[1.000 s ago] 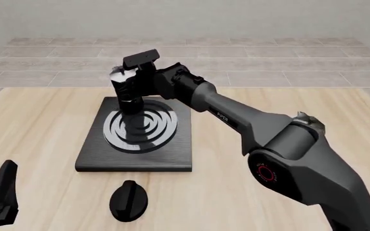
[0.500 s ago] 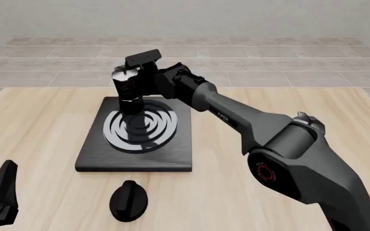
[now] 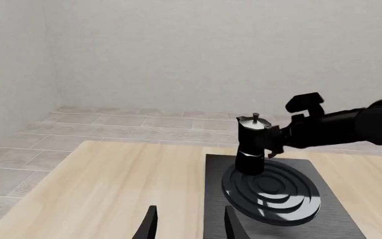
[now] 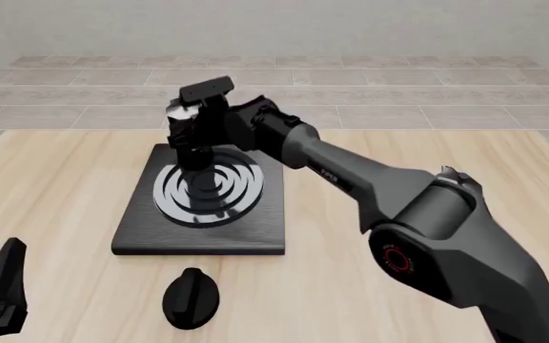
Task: Put both moka pots on the stove.
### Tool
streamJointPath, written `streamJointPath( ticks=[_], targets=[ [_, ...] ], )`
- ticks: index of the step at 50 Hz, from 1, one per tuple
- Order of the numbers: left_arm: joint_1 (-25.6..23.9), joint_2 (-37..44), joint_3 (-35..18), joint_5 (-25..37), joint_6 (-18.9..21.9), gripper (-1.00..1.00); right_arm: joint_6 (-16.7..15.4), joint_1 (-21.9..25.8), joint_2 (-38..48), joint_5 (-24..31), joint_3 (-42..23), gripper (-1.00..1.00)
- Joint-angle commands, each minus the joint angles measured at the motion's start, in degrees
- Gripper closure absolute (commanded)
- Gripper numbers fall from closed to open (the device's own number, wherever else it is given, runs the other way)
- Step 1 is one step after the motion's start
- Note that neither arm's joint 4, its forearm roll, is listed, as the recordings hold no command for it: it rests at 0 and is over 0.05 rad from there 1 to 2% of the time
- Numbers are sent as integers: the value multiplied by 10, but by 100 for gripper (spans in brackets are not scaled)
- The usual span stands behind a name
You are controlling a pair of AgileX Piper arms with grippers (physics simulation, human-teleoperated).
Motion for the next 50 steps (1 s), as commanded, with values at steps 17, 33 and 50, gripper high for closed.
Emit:
streamJointPath(
  ticks=[17, 33, 50],
  targets=[
    [-4, 0, 2, -1, 6, -100, -48, -15, -69, 36, 8, -100],
    [-5, 0, 5, -5, 13, -100, -59, -11, -156, 37, 66, -100],
    [-7, 0, 3, -5, 15, -100, -43, 14, -334, -26, 243, -100]
  ],
)
